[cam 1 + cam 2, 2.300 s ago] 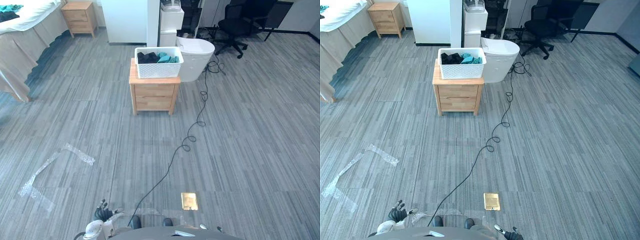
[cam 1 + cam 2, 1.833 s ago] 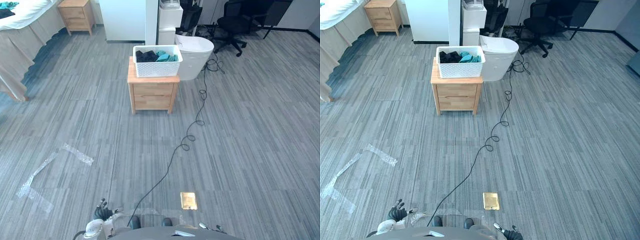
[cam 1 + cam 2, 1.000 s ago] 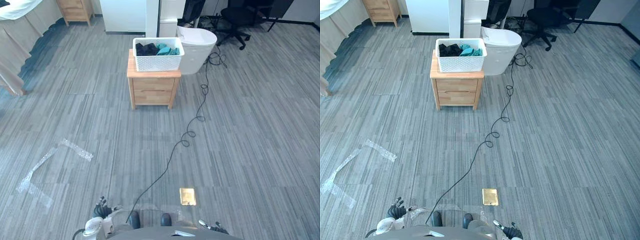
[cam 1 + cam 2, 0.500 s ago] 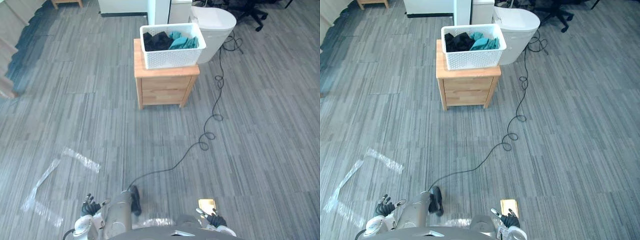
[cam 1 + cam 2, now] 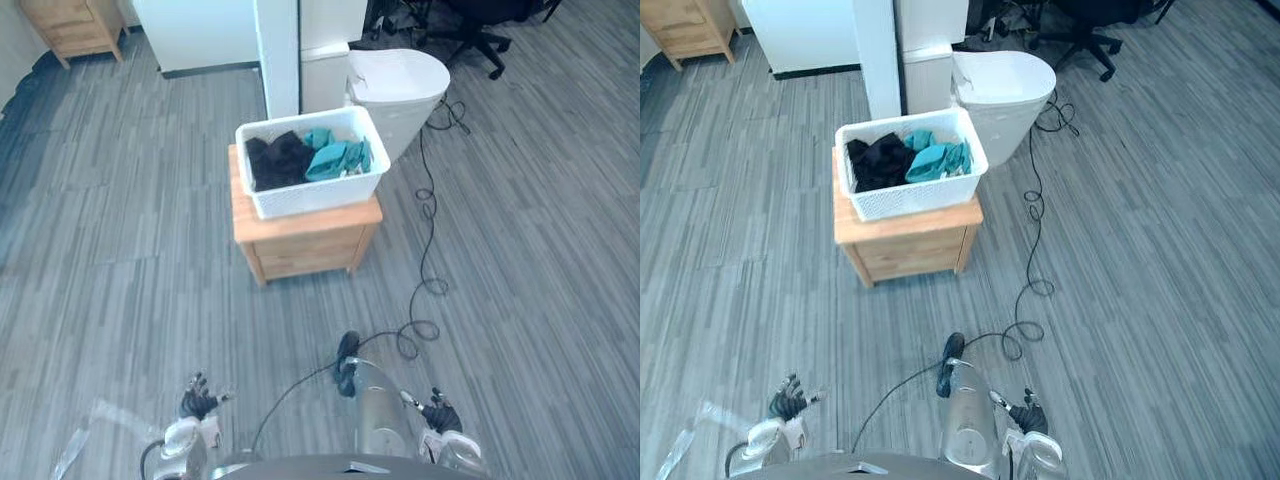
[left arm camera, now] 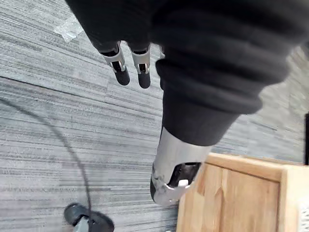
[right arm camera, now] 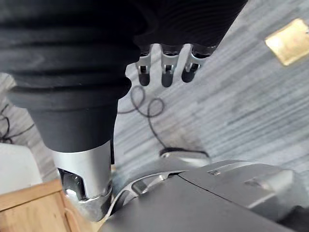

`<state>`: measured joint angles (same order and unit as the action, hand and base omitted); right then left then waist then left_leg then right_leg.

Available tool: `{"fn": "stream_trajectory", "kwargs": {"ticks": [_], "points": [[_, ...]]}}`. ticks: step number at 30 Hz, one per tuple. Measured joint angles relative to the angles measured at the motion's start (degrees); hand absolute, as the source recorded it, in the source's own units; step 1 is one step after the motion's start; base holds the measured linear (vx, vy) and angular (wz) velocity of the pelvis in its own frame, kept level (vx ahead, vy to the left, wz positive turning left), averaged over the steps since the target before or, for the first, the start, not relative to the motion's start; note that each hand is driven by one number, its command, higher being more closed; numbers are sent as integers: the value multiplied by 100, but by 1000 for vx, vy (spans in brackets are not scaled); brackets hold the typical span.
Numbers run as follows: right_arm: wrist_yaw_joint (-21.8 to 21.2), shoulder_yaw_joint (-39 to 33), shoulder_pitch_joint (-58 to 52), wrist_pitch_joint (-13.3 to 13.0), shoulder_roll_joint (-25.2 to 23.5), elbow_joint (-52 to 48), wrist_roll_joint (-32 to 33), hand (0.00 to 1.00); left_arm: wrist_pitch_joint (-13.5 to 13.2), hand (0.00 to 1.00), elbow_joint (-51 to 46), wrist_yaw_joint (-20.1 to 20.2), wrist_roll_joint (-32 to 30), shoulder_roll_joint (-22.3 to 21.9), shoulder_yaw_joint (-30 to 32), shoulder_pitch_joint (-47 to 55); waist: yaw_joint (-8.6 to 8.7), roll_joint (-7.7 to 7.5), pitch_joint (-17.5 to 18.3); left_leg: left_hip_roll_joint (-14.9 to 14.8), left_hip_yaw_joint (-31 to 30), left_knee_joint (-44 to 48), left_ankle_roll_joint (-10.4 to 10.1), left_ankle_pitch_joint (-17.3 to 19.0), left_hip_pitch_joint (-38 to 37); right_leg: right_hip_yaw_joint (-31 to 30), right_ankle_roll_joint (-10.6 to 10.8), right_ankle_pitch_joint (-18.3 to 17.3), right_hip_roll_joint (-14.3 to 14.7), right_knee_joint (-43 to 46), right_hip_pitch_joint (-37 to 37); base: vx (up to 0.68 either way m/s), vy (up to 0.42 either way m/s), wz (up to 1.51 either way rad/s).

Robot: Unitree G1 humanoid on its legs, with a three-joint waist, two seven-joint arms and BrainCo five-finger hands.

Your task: Pick up the laundry basket with both hands and put the clothes into the washing machine.

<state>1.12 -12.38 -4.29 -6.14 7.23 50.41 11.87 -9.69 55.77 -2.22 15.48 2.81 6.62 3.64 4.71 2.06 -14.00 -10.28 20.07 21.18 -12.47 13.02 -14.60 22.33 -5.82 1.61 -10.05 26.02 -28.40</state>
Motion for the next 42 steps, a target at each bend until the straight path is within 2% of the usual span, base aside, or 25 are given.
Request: {"fn": "stream_trajectory", "kwargs": {"ticks": [1,2,3,4,6,7,8,9,11,12,14,15,16,17,18,20,21,23,25,26,27,29,31,37,42], "points": [[-16,-3,34,8,5,0,0,0,-2,0,10,2,-4,-34,2,4,7,13,-6,-107,-23,373,26,-284,152,-14,-21,-175,74,142,-1,598,-375,-39],[-67,-11,48,16,11,13,2,0,-2,0,35,8,-10,-84,35,19,2,46,-10,-345,-128,1113,91,-843,422,-60,-64,-410,247,204,127,609,-324,-51],[-106,25,43,18,7,68,-3,0,0,0,92,42,-18,-143,98,64,-42,147,-42,-821,-300,2511,286,-1210,865,-101,-89,-636,560,72,516,711,-333,-80],[-111,70,41,17,7,164,-3,0,11,0,118,76,-70,-156,202,102,-139,136,-82,-1211,-314,3916,515,-1054,1259,-134,-186,-855,825,-16,986,564,-222,-70],[-110,99,25,21,2,263,-4,0,-1,0,80,107,-107,-75,276,119,-140,34,-162,-1303,-446,4800,770,-677,1739,-149,-230,-1060,948,-184,1634,459,-170,-31],[-110,104,14,14,-9,268,-7,0,-11,0,-26,107,-105,-27,290,120,-152,-50,-173,-1222,-328,4718,788,-461,2072,-209,-204,-1128,988,-412,2027,501,-162,-27],[-110,98,29,7,16,232,-7,0,-23,0,-113,111,-103,-37,289,120,-205,-93,-192,-1113,-72,4166,769,-295,2374,-317,-131,-1126,1045,-689,2313,375,-110,-30],[-109,87,36,4,20,212,-5,0,-27,0,-128,114,-103,-56,291,116,-214,-79,-189,-1045,43,3788,769,-245,2500,-359,-103,-1110,1068,-803,2414,424,-98,-39],[-109,88,45,11,13,137,-5,0,-38,0,-167,113,-102,-103,292,111,-278,-54,-182,-641,369,1653,712,-200,2681,-584,-2,-1114,1079,-1125,2684,316,-39,-46],[-109,95,44,11,13,83,-4,0,-39,0,-167,109,-101,-120,291,105,-286,-47,-178,-517,353,1118,706,-243,2671,-662,31,-1132,1082,-1162,2715,288,-7,-57],[-110,202,13,7,10,-171,-5,0,-35,0,-119,107,-101,-180,261,113,-285,64,-110,-263,226,-158,742,-678,2631,-961,114,-1179,1170,-1261,2739,306,70,-71],[-110,254,-9,5,23,-257,-5,0,-32,0,-97,107,-101,-202,227,113,-262,115,-79,-165,178,-472,815,-855,2572,-1082,176,-1215,1197,-1242,2741,349,157,-69],[-110,275,-46,5,24,-338,-5,0,-31,0,-95,112,-101,-245,225,110,-222,159,-48,-36,184,-748,896,-1048,2473,-1179,274,-1273,1206,-1200,2747,344,202,-54],[-104,273,-90,7,-7,-456,-5,0,-38,0,-109,115,-104,-248,229,61,-190,165,-41,144,142,-951,1086,-1258,2331,-1278,473,-1417,1103,-1016,2740,358,224,-31],[-103,301,-169,4,-35,-608,-2,0,-46,0,-114,116,-102,-217,214,11,-110,55,-64,331,178,-1069,1148,-1217,2214,-1297,699,-1559,911,-708,2686,267,179,-11],[-103,327,-240,0,-91,-777,2,0,-51,0,-124,137,-103,-207,68,-22,-70,-12,-61,534,192,-1306,1247,-1155,1972,-1312,901,-1666,642,146,2358,264,160,8],[-106,401,-234,2,-128,-825,3,0,-42,0,-115,146,-105,-150,-23,-17,-49,-3,-68,561,206,-1350,1300,-1114,1890,-1403,934,-1793,535,853,1913,237,149,8],[-109,558,-258,3,-211,-1051,2,0,-48,0,-116,135,-101,-49,-23,-1,-54,-25,-56,584,196,-1341,1306,-1056,1811,-1507,912,-1958,397,756,1721,165,96,17],[-106,557,-300,-27,-333,-1331,-3,0,-65,0,-122,126,-104,75,1,45,-71,-171,-6,709,172,-1329,1273,-1019,1743,-1591,933,-1574,166,100,1728,182,-11,28],[-99,556,-351,-68,-386,-1563,-3,0,-74,0,-110,114,-103,165,32,78,-92,-305,46,817,161,-1274,1199,-899,1743,-1694,1076,-1266,18,-213,1716,144,-94,23],[-93,547,-349,-105,-377,-1647,-3,0,-69,0,-104,93,-99,169,75,83,-97,-296,46,789,129,-1215,1172,-877,1769,-1707,1108,-1301,24,-283,1763,136,-121,9],[-37,504,-468,-221,-309,-2244,-1,0,-103,0,-127,90,-83,50,206,306,-89,-137,72,631,97,-1228,1092,-830,1775,-1665,1071,-1272,181,-484,1854,115,-117,-8],[40,362,-698,-268,-332,-2739,4,0,-106,0,-129,107,-8,-92,253,449,-75,-78,107,547,85,-1236,1018,-799,1784,-1630,1057,-1264,263,-573,1889,94,-90,0],[79,20,-1512,-410,-354,-4618,-5,0,-170,0,-272,183,458,-161,640,754,-81,-70,107,543,-169,-1238,976,-789,1900,-1340,1051,-1258,261,-752,2055,73,-26,21],[122,137,-1263,-575,-400,-5732,-101,0,-28,0,-330,261,708,-178,1120,1036,-156,-61,-67,592,-379,-1053,990,-783,2218,-1168,1043,-1277,174,-639,1886,-32,27,23]]}}
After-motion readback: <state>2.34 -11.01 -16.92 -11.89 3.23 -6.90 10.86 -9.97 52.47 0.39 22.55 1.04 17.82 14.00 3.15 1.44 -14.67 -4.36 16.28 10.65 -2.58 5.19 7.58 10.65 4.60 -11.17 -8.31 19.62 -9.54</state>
